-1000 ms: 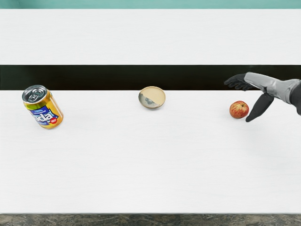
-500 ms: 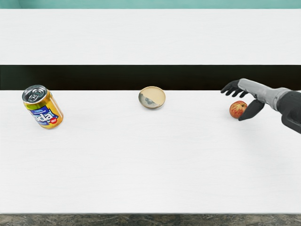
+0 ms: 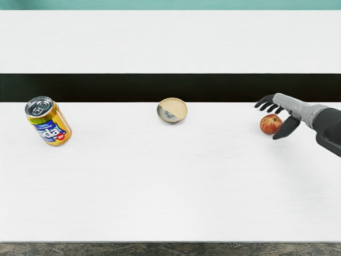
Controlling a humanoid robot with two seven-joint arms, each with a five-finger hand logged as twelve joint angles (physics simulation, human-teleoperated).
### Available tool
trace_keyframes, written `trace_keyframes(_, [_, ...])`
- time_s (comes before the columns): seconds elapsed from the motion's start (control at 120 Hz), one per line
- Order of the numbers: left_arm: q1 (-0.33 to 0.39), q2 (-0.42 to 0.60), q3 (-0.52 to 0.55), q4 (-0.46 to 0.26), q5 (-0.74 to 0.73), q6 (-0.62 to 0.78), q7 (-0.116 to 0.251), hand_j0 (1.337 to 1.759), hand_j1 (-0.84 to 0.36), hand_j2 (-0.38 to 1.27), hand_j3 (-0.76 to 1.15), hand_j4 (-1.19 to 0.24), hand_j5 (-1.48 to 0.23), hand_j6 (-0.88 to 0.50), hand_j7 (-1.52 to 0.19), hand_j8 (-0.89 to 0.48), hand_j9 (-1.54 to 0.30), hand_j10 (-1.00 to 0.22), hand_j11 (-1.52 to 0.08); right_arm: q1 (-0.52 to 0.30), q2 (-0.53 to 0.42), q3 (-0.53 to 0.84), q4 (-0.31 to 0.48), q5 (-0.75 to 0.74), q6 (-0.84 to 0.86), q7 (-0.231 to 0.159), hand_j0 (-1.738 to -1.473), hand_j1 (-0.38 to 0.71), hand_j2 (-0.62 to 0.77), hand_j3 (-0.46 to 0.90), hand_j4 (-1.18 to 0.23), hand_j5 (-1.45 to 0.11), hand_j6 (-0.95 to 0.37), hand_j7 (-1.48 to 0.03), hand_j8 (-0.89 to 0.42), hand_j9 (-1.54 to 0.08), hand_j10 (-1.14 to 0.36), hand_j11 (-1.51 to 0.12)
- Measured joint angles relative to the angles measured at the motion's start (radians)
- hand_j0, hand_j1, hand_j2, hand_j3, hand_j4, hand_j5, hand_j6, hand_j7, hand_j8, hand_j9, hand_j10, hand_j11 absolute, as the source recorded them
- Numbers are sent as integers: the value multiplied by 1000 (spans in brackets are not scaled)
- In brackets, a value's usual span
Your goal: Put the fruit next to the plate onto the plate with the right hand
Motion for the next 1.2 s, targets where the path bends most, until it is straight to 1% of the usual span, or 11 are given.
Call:
trace_keyframes(0.333, [0, 0, 0, 0, 0, 0, 0, 1658, 55, 49, 0, -245, -318, -245, -318, -245, -318, -245, -318, 5, 53, -1, -107, -10, -2, 4, -1658, 23, -58, 0, -318, -408, -320, -407, -319, -408, -317, -407])
trace_keyframes(0.483, [0, 0, 0, 0, 0, 0, 0, 1658, 55, 49, 0, -245, -318, -245, -318, -245, -318, -245, -318, 5, 95, -1, -166, -27, -2, 19, -1658, 21, -58, 0, -316, -405, -318, -404, -316, -405, -315, -405])
trace_keyframes(0.692, [0, 0, 0, 0, 0, 0, 0, 1658, 55, 49, 0, -245, -318, -245, -318, -245, -318, -245, -318, 3, 137, -22, -241, -38, -18, 52, -1658, 25, -59, 0, -319, -409, -321, -408, -319, -409, -318, -409])
trace_keyframes(0.858, [0, 0, 0, 0, 0, 0, 0, 1658, 55, 49, 0, -245, -318, -245, -318, -245, -318, -245, -318, 7, 148, -46, -268, -39, -38, 61, -1658, 54, -63, 0, -343, -441, -344, -440, -343, -440, -342, -440])
trace_keyframes(1.042, [0, 0, 0, 0, 0, 0, 0, 1658, 55, 49, 0, -245, -318, -245, -318, -245, -318, -245, -318, 8, 150, -51, -280, -38, -43, 63, -1658, 153, -80, 0, -424, -548, -426, -547, -425, -547, -424, -547])
trace_keyframes(1.2, [0, 0, 0, 0, 0, 0, 0, 1658, 55, 49, 0, -245, -318, -245, -318, -245, -318, -245, -318, 9, 154, -49, -283, -28, -44, 63, -1658, 190, -76, 0, -459, -595, -461, -593, -460, -594, -459, -594])
